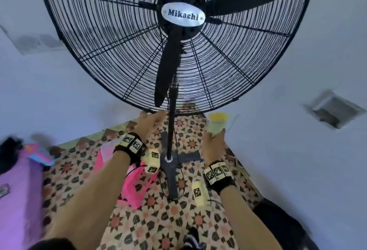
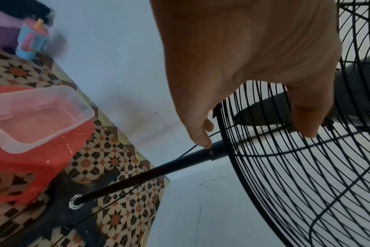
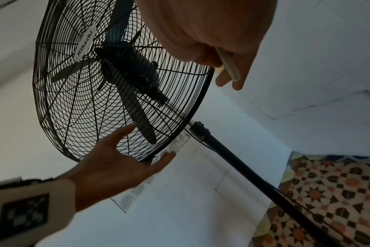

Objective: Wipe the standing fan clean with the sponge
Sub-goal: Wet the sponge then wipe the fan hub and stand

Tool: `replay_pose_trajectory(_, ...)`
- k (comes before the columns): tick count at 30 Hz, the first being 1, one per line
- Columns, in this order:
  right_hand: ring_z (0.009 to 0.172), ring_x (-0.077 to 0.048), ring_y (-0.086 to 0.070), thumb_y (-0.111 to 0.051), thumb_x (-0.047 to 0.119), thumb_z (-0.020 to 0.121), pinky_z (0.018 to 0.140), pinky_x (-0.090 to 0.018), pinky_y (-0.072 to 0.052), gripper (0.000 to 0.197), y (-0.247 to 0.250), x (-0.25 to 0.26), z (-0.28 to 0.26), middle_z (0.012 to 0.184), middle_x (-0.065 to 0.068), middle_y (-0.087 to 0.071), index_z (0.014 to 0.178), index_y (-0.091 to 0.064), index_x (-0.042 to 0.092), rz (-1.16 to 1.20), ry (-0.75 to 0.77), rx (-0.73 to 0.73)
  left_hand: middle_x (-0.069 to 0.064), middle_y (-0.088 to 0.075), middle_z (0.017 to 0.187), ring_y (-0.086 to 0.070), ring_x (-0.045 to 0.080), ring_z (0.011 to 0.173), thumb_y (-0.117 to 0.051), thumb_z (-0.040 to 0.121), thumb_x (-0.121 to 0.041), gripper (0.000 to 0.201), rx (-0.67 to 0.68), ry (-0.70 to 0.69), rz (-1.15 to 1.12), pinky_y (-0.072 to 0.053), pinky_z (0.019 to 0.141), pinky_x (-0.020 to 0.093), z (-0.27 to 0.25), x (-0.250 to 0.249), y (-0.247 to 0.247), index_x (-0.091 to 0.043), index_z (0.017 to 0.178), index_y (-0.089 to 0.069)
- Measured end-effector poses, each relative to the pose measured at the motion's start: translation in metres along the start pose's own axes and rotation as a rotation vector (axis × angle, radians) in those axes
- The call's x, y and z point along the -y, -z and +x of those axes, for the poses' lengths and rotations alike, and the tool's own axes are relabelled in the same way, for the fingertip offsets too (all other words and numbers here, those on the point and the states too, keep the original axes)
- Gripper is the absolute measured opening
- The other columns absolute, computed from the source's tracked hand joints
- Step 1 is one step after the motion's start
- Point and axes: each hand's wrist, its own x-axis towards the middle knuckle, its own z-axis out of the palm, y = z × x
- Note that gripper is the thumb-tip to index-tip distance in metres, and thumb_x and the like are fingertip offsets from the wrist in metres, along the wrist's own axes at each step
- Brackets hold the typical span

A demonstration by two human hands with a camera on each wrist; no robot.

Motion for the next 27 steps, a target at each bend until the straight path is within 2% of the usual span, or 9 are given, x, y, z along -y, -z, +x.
replay_pose_trajectory(3,0.068,-0.022,-0.054,-0.050,0.006,0.102,0.051,-0.011,-0.037,0.024,-0.010,0.013,0.004,0.088,-0.013,-0.062,0.121,-0.055,-0.007,0.000,-0.030,0.090,0.013,-0.060,0.128,-0.056,0.023,0.126,-0.043,0.109,-0.008,0.020,0.065,-0.021,-0.082,-0.041,0.112,0.025,-0.004,-0.002,-0.012,-0.008,0.111,-0.063)
replay_pose_trajectory(8,0.047,-0.006,-0.027,-0.053,0.010,0.101,0.048,-0.022,-0.024,0.039,-0.060,0.028,-0.046,0.054,0.008,-0.030,0.065,-0.039,0.013,-0.220,0.129,0.405,0.000,-0.066,0.071,-0.057,0.016,0.075,-0.059,0.105,-0.017,0.037,-0.012,0.023,-0.102,-0.048,0.067,0.024,0.000,-0.007,-0.027,-0.018,0.075,-0.080)
replay_pose_trajectory(10,0.054,-0.011,-0.038,-0.053,0.012,0.102,0.054,-0.020,-0.032,0.022,-0.067,0.022,-0.050,0.059,0.005,-0.037,0.080,-0.056,0.009,-0.208,0.039,0.417,0.005,-0.066,0.068,-0.059,0.020,0.066,-0.069,0.099,-0.023,0.021,-0.043,0.052,-0.099,-0.052,0.060,0.028,0.000,-0.010,-0.024,-0.009,0.089,-0.083)
replay_pose_trajectory(12,0.072,-0.022,-0.053,-0.048,0.017,0.103,0.065,-0.026,-0.040,0.032,-0.061,0.011,-0.033,0.077,-0.007,-0.054,0.129,-0.056,-0.001,-0.136,-0.085,0.253,0.015,-0.073,0.082,-0.069,0.028,0.074,-0.092,0.071,-0.041,0.074,-0.121,0.133,-0.027,-0.059,0.072,0.039,0.008,-0.005,-0.014,0.001,0.127,-0.066)
replay_pose_trajectory(15,0.095,-0.031,-0.066,-0.043,0.028,0.103,0.070,-0.029,-0.037,0.046,-0.038,0.015,-0.001,0.104,-0.023,-0.066,0.135,-0.048,-0.005,-0.007,-0.158,-0.037,0.018,-0.076,0.097,-0.074,0.030,0.080,-0.100,0.034,-0.055,0.122,-0.096,0.149,-0.054,-0.060,0.078,0.040,0.027,0.010,-0.005,-0.003,0.136,-0.057)
replay_pose_trajectory(16,0.095,-0.030,-0.067,-0.043,0.026,0.105,0.067,-0.027,-0.036,0.039,-0.035,0.018,0.006,0.107,-0.020,-0.066,0.133,-0.048,-0.001,0.030,-0.185,-0.096,0.019,-0.075,0.104,-0.073,0.030,0.084,-0.099,0.034,-0.058,0.118,-0.077,0.181,-0.034,-0.061,0.082,0.042,0.012,0.000,-0.013,-0.005,0.132,-0.062)
replay_pose_trajectory(19,0.091,-0.035,-0.071,-0.046,0.027,0.106,0.069,-0.029,-0.046,0.049,-0.046,0.027,-0.006,0.106,-0.023,-0.070,0.144,-0.046,-0.005,0.004,-0.190,-0.012,0.011,-0.076,0.092,-0.070,0.025,0.080,-0.085,0.071,-0.051,0.032,-0.025,0.131,-0.067,-0.056,0.091,0.038,-0.001,-0.012,-0.022,-0.019,0.073,-0.080)
replay_pose_trajectory(22,0.086,-0.034,-0.074,-0.037,0.063,0.100,0.070,-0.046,-0.059,0.062,-0.075,0.001,-0.038,0.097,-0.020,-0.072,0.114,-0.057,0.005,-0.031,-0.125,0.289,0.009,-0.070,0.098,-0.062,0.028,0.094,-0.087,0.052,-0.056,0.040,-0.026,0.134,-0.019,-0.049,0.096,0.041,0.001,-0.014,-0.020,-0.023,0.071,-0.076)
replay_pose_trajectory(27,0.101,-0.037,-0.068,-0.049,0.014,0.104,0.085,-0.030,-0.050,0.039,-0.024,0.030,-0.015,0.116,-0.022,-0.068,0.137,-0.050,-0.006,0.113,-0.217,0.010,0.002,-0.071,0.089,-0.061,0.017,0.079,-0.070,0.093,-0.038,0.029,0.006,0.095,-0.046,-0.047,0.075,0.031,-0.005,-0.014,-0.020,-0.026,0.067,-0.078)
